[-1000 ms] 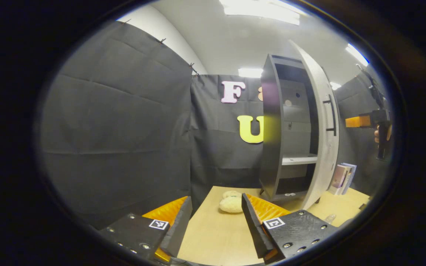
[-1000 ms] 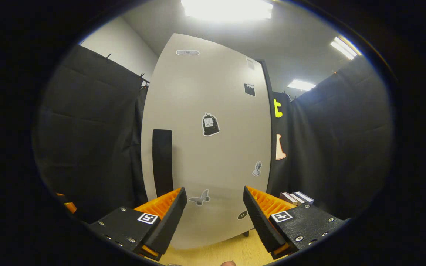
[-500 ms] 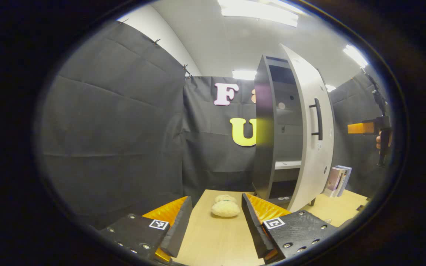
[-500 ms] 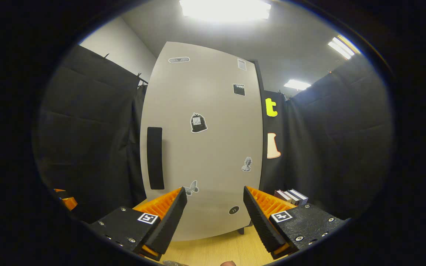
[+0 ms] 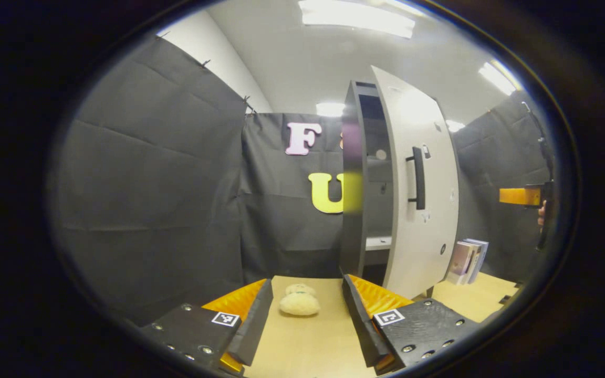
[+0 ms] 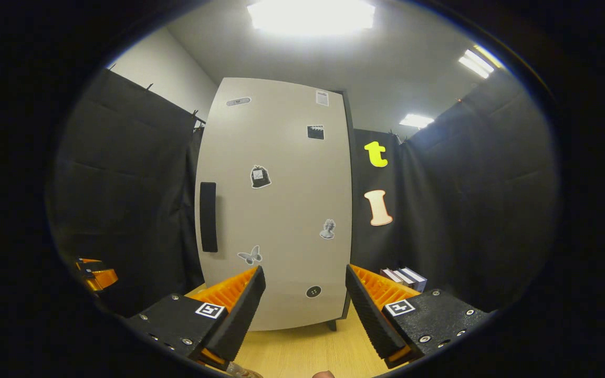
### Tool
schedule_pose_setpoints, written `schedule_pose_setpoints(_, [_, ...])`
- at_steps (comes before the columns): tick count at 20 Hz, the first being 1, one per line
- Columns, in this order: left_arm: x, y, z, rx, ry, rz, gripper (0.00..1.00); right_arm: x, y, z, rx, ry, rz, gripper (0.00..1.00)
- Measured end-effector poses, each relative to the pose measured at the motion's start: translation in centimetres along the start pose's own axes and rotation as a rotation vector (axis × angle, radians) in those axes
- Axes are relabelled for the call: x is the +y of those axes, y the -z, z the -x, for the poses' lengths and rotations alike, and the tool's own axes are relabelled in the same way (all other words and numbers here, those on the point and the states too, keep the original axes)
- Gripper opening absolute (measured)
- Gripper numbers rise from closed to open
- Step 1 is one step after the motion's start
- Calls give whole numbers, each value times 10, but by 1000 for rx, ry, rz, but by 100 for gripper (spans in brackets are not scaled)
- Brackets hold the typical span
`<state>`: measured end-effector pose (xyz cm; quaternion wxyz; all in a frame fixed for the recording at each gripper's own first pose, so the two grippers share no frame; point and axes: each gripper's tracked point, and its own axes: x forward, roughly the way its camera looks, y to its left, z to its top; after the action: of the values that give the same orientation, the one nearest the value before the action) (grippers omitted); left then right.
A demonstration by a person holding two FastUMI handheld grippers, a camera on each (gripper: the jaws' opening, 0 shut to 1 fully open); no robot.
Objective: Open the cabinet door with the right hand, grasp the bottle in the cabinet with the left hand and place it on the coaster, then close the cabinet door with the right hand.
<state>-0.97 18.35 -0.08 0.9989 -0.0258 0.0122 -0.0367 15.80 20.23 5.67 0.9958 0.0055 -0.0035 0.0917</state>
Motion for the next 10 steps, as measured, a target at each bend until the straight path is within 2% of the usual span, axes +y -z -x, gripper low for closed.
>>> schedule_pose_setpoints(1, [-11, -5, -3, -3, 3, -5, 77, -8, -2, 3, -4, 2, 2, 95])
schedule_pose_setpoints(2, [-20, -8, -6, -6, 5, -10, 72, -15, -1, 4, -5, 0, 4, 95])
schedule_pose_setpoints(10, [-89, -35, -7, -39, 20, -36, 71, -71, 13, 13, 10, 3, -15, 95])
